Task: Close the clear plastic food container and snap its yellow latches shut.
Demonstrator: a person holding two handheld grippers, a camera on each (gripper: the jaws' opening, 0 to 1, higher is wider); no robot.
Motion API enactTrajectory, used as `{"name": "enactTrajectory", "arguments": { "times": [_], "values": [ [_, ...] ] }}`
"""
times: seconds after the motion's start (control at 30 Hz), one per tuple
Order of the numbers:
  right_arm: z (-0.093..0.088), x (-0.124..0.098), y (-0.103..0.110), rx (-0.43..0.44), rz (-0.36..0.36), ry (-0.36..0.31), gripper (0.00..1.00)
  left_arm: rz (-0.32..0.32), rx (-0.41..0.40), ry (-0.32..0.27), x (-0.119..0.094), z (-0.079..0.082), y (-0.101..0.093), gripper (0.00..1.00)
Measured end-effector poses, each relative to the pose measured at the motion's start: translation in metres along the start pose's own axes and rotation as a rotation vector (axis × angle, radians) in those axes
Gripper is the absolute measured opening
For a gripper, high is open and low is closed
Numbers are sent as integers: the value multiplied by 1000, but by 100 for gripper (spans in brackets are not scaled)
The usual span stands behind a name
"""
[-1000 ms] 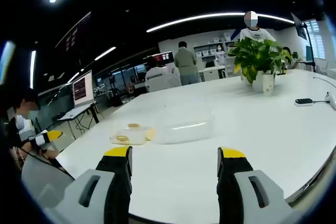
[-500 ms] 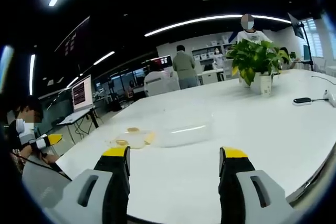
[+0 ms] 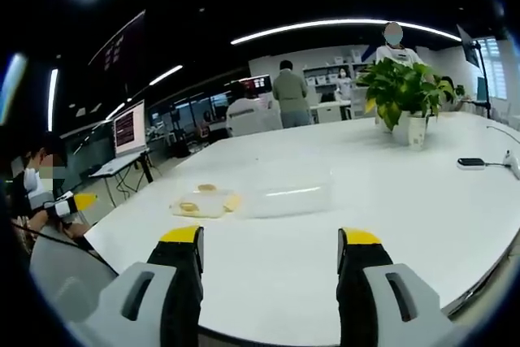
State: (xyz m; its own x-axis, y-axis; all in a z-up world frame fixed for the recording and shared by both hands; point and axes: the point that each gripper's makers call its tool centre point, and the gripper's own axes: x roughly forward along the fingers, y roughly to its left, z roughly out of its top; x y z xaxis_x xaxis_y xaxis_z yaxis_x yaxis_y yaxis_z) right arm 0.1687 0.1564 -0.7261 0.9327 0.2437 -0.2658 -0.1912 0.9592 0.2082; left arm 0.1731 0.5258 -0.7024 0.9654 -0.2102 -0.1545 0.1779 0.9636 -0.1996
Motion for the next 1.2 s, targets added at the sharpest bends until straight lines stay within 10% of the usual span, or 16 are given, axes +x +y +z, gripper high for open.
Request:
{"name": "enactTrajectory", "arguments": {
  "times": [0.23,1.2],
  "values": [
    [0,0,1,1,-6,2,67,24,27,37,2,-6,5,87],
    [2,-3,2,21,-16,-19,65,17,9,7,2,0,6,76]
  ]
}}
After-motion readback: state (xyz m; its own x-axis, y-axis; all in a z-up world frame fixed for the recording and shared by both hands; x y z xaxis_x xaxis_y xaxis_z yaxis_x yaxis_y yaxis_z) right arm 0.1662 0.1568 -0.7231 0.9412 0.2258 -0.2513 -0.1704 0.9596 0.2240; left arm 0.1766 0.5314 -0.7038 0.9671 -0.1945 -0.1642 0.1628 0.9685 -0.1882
